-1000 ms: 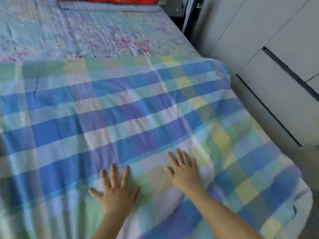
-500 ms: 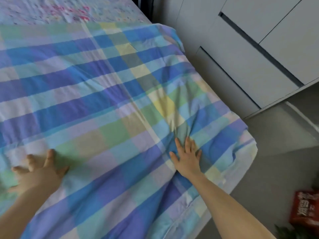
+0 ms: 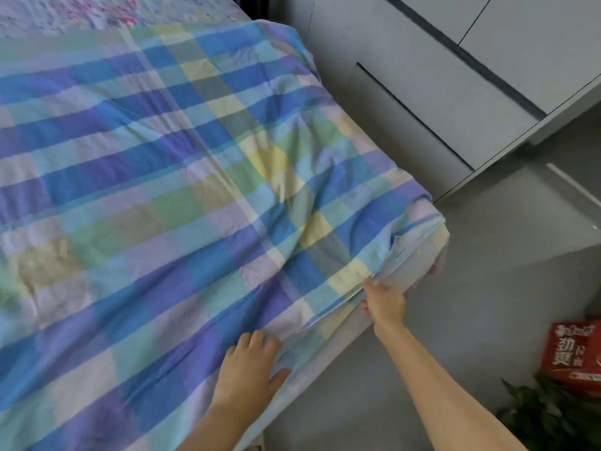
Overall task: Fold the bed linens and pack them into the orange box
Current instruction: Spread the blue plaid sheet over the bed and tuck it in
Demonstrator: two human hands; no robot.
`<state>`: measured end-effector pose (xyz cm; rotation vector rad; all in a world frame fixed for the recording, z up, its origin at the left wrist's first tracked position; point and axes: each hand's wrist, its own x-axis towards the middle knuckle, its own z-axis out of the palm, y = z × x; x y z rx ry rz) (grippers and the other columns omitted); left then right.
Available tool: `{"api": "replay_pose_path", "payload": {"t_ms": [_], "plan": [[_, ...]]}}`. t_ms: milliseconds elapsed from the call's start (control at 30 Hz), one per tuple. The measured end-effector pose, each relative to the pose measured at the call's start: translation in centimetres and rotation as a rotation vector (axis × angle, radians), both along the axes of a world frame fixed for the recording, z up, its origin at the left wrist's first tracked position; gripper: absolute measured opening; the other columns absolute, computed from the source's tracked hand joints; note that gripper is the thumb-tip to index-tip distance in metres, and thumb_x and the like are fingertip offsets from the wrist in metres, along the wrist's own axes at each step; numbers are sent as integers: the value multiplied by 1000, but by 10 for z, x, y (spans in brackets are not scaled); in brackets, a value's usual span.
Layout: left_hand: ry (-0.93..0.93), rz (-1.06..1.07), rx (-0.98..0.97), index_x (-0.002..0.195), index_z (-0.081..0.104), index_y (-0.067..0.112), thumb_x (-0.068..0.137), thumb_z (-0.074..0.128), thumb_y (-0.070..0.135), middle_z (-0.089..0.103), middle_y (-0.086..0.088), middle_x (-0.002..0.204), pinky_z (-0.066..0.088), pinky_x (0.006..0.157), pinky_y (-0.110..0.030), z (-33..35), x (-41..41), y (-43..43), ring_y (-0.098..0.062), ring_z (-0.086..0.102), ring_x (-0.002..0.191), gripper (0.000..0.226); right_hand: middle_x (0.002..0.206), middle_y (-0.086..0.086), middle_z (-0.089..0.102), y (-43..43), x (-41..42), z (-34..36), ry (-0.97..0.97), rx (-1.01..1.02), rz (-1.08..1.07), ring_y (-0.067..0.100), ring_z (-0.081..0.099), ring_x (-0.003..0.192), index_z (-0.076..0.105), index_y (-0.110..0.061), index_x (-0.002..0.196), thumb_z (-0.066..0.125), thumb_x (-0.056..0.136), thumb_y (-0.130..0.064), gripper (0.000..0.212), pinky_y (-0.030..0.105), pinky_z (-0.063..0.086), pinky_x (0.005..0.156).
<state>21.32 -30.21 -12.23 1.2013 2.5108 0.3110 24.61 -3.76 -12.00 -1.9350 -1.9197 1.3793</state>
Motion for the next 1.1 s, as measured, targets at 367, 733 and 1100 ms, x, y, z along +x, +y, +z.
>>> {"api": "replay_pose_path", "payload": {"t_ms": [367,733,1100], "plan": [[-63,333,-119,111,57,18,99,41,24,62,-2,107,38,69,-30,-11,-6,32,-26,59,97,21,34,5,52,64,-35,16,179,-339,8,6,44,23,53,-1,75,60,88,-6,15,12,33,28],[-41,299,-484,100,60,12,71,74,48,58,-6,93,48,53,-33,14,18,53,-27,61,82,48,35,2,52,104,-47,30,48,-673,158,8,46,27,51,-6,71,57,92,-18,25,13,39,32],[76,481,-594,124,48,15,87,53,39,55,-7,109,47,58,-32,15,31,81,-25,56,94,44,77,1,58,114,-44,15,298,-762,-193,12,53,57,57,-14,81,70,84,-16,13,13,36,34]]}}
